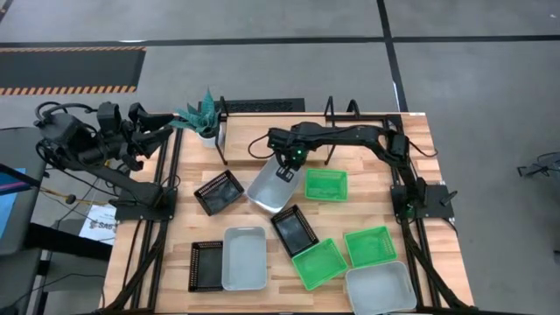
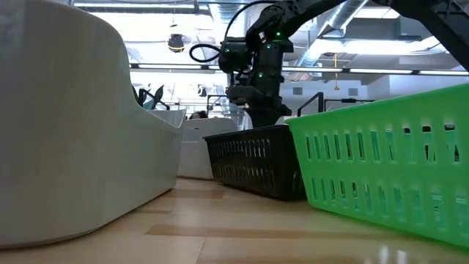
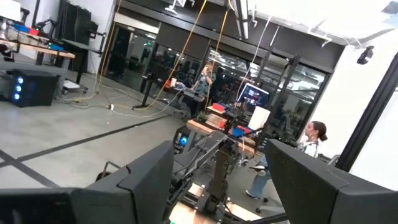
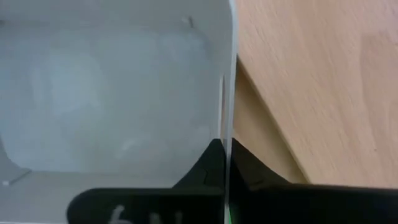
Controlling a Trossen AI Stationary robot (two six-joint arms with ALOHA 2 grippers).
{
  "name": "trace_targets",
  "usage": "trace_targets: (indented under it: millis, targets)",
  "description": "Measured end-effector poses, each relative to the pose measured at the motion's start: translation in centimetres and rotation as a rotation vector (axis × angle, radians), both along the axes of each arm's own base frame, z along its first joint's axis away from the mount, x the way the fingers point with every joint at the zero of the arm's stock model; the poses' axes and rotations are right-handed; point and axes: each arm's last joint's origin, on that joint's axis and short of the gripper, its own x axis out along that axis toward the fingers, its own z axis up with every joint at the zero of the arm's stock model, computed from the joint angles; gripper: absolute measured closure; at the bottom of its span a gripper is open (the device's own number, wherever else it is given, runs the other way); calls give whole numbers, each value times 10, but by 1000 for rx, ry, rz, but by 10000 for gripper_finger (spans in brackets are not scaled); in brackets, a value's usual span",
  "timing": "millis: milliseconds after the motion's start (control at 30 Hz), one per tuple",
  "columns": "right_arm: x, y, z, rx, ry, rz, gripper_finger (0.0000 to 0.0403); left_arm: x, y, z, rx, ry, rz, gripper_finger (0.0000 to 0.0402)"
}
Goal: Stack baskets on shelf by color
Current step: Put the top gray bin on the shelf
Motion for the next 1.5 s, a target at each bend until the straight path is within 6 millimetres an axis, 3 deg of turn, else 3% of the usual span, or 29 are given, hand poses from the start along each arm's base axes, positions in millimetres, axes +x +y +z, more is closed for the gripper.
trace_targets:
  millis: [167, 367, 700, 900, 1233, 1500]
  targets:
    - [1, 4, 2, 6, -1, -20, 389, 0, 0, 0, 0, 0, 1, 157]
    - [7, 4, 24, 13, -41, -8, 394, 0, 1, 0, -4, 2, 21, 157]
    - [6, -12, 90, -26, -139, 32, 400, 0, 1, -1, -2, 6, 21, 157]
    - [0, -36, 131, -122, -263, 110, 400, 0, 1, -3, 6, 27, 22, 157]
    - [-28, -108, 134, -229, -273, 103, 400, 0, 1, -3, 0, 29, 53, 157]
    - [-42, -131, 134, -257, -261, 95, 399, 0, 2, -3, -8, 31, 92, 157]
